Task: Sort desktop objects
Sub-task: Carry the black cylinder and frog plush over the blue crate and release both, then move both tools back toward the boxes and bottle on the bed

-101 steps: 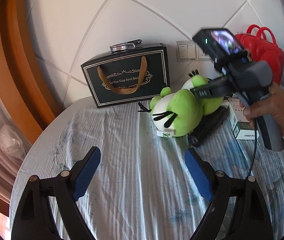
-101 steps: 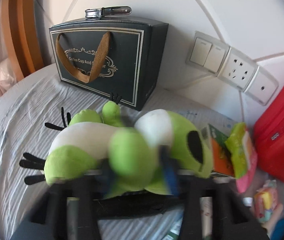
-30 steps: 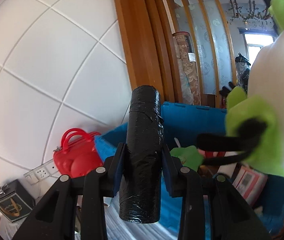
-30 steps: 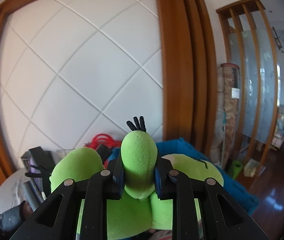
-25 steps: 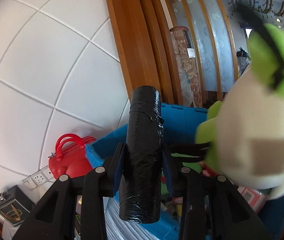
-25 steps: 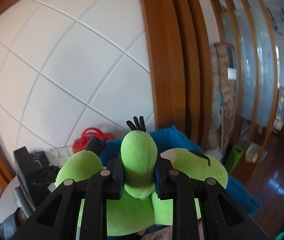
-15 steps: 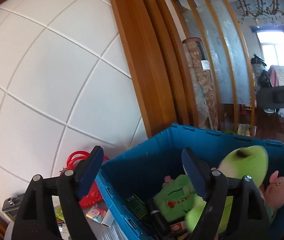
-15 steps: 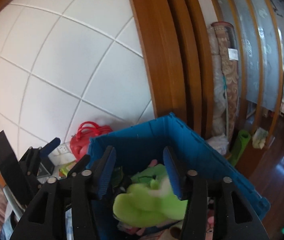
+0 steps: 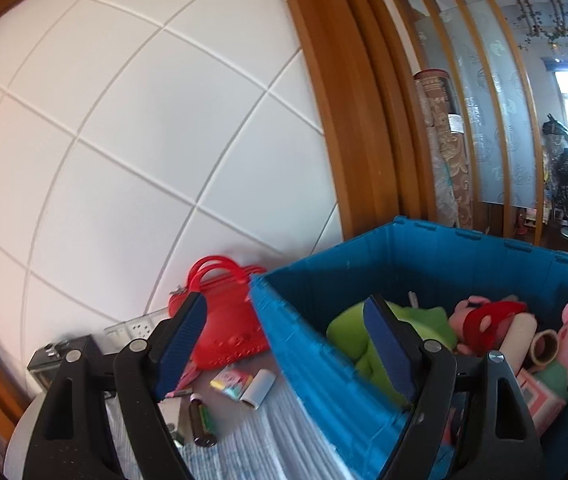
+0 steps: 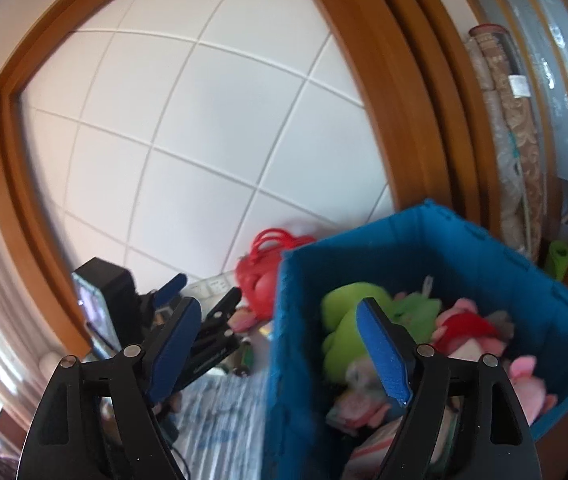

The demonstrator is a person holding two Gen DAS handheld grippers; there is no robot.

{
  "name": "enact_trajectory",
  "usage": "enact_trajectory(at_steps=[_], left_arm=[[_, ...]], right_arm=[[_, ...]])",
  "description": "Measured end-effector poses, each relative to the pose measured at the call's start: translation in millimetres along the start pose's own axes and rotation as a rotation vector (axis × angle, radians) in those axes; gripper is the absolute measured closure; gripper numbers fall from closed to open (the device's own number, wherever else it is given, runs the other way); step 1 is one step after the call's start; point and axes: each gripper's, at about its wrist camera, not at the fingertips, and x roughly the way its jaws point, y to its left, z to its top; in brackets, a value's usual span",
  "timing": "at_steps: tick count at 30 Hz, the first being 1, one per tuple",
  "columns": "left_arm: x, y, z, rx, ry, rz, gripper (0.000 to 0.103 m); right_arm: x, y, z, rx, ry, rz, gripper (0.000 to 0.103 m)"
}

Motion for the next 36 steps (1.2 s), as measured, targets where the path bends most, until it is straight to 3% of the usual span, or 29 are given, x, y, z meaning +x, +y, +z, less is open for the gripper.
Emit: enact_trajectory(at_steps=[3, 5, 11, 16, 23, 28, 31, 36], left_arm=[[-12, 22, -16, -0.021, 0.009, 0.024, 0.022], [-21, 39, -26, -0.027, 0.017, 0.045, 0.022], [-55, 96, -63, -0.047, 0.004, 0.13, 0.022], [-79, 156, -109, -0.032, 0.052, 0.213, 0.022], [-77, 250, -152, -0.031, 0.159, 0.38, 0.022], [-60, 293, -161, -0.081, 0.18, 0.429, 0.022], [-40, 303, -168, -0.091, 0.207, 0.433, 0.022], [6, 316, -189, -0.148, 0.254, 0.412, 0.022]], right_arm=[[0, 20, -15, -0.007, 0.012, 0.011, 0.02], [1, 33, -22, -0.002, 0.01, -0.002, 0.009], [21, 78, -37, -0.01, 0.036, 0.013, 0.006], [58, 117, -62, -0.069, 0.077, -0.006, 0.001], [147, 137, -112, -0.036, 0.189, -0.011, 0.001], [227, 140, -143, -0.049, 0.312, -0.012, 0.001], [278, 145, -157, -0.088, 0.404, -0.012, 0.001], [366, 142, -176, -0.169, 0.484, -0.056, 0.001]])
